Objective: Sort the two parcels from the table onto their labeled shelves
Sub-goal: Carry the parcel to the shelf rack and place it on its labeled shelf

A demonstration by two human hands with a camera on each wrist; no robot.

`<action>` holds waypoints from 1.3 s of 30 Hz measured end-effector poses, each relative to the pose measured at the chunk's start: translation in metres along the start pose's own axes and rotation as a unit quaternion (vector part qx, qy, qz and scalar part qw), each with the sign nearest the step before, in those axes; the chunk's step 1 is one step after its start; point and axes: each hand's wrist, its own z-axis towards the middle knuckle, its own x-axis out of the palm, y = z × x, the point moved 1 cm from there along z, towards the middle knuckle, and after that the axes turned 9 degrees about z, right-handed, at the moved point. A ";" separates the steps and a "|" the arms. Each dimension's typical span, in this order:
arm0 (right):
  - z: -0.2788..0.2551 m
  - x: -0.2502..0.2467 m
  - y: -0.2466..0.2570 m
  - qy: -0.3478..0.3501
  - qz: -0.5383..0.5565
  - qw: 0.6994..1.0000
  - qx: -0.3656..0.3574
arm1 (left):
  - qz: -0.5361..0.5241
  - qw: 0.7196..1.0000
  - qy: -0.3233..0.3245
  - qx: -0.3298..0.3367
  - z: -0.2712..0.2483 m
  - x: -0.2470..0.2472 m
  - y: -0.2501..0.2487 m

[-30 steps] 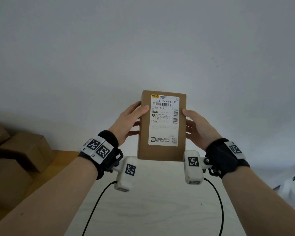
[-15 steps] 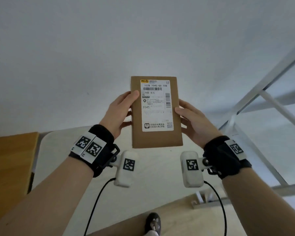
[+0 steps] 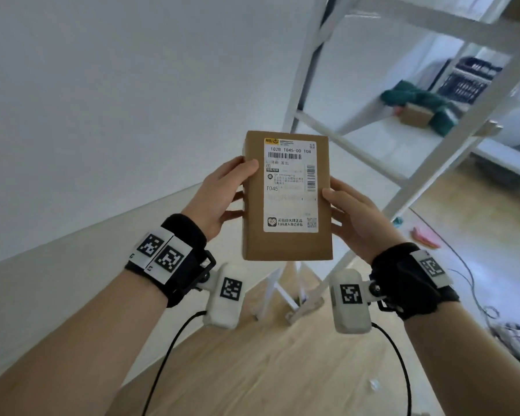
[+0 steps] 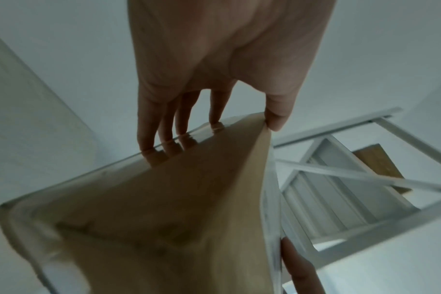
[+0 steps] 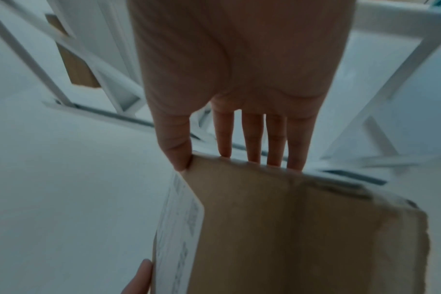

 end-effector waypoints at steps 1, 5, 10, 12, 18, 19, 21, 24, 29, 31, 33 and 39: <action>-0.011 -0.018 0.007 -0.008 0.001 1.000 -0.013 | 0.007 1.000 0.011 0.010 -0.003 0.021 -0.006; -0.063 -0.099 0.033 -0.034 -0.006 0.998 -0.060 | 0.027 0.998 0.046 0.045 -0.022 0.113 -0.031; -0.120 -0.192 0.070 -0.072 -0.005 0.990 -0.118 | 0.042 0.990 0.087 0.104 -0.041 0.225 -0.067; -0.140 -0.228 0.088 -0.090 0.000 0.986 -0.142 | 0.045 0.987 0.089 0.130 -0.046 0.268 -0.081; -0.167 -0.309 0.139 -0.122 0.020 0.970 -0.208 | 0.031 0.975 0.085 0.203 -0.053 0.369 -0.125; -0.166 -0.318 0.147 -0.121 0.026 0.967 -0.221 | 0.031 0.972 0.082 0.216 -0.051 0.381 -0.132; -0.160 -0.334 0.162 -0.119 0.033 0.962 -0.244 | 0.040 0.965 0.076 0.247 -0.044 0.400 -0.146; -0.143 -0.353 0.184 -0.120 0.052 0.953 -0.274 | 0.049 0.953 0.069 0.292 -0.028 0.421 -0.167; -0.101 -0.385 0.228 -0.137 0.083 0.934 -0.319 | 0.017 0.936 0.062 0.346 0.015 0.452 -0.199; -0.079 -0.398 0.251 -0.147 0.091 0.926 -0.336 | 0.006 0.927 0.053 0.372 0.037 0.467 -0.216; -0.056 -0.409 0.278 -0.146 0.093 0.922 -0.346 | -0.006 0.917 0.033 0.397 0.060 0.480 -0.239; 0.012 -0.437 0.341 -0.109 0.086 0.919 -0.370 | -0.025 0.902 -0.009 0.432 0.124 0.506 -0.297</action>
